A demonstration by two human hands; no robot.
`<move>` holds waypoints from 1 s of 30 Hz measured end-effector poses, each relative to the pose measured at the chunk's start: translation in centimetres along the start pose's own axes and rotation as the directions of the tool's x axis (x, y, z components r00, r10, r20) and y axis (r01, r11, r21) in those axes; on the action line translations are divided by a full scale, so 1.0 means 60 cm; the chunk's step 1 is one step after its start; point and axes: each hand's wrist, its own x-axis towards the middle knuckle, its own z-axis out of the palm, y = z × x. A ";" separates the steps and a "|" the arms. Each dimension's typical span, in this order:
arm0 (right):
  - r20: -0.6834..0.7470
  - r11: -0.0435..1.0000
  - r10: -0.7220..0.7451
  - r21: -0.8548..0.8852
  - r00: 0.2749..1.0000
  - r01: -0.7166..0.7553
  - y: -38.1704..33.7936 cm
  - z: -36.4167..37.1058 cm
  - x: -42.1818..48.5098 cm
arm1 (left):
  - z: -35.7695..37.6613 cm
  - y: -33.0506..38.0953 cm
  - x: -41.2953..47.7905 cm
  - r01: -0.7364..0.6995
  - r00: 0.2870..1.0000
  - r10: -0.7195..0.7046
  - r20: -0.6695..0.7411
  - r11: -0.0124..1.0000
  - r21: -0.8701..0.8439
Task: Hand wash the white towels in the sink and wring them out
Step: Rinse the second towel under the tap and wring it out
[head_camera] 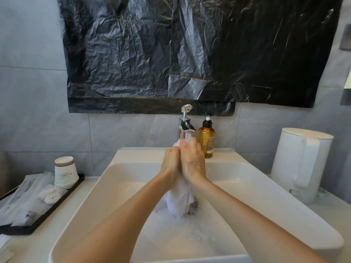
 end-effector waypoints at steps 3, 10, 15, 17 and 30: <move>0.044 0.988 -0.065 -0.135 0.997 0.070 0.015 -0.005 0.001 | -0.013 -0.005 0.006 -0.085 0.988 0.111 -0.104 0.970 0.227; 0.091 0.976 -0.006 -0.214 0.996 0.025 0.010 -0.050 0.002 | -0.012 -0.009 -0.002 -0.201 0.954 0.293 -0.056 0.769 0.607; 0.170 0.993 0.119 -0.040 0.978 -0.114 0.010 -0.069 0.014 | -0.024 0.005 0.000 -0.250 0.959 0.267 0.096 0.632 0.734; 0.220 0.984 0.135 0.086 0.966 -0.157 0.006 -0.075 0.022 | -0.020 0.009 -0.001 -0.287 0.957 0.236 0.165 0.716 0.637; 0.350 0.966 0.056 0.219 0.935 -0.140 0.006 -0.027 -0.010 | -0.023 -0.001 0.025 -0.136 0.979 0.140 -0.148 0.990 0.038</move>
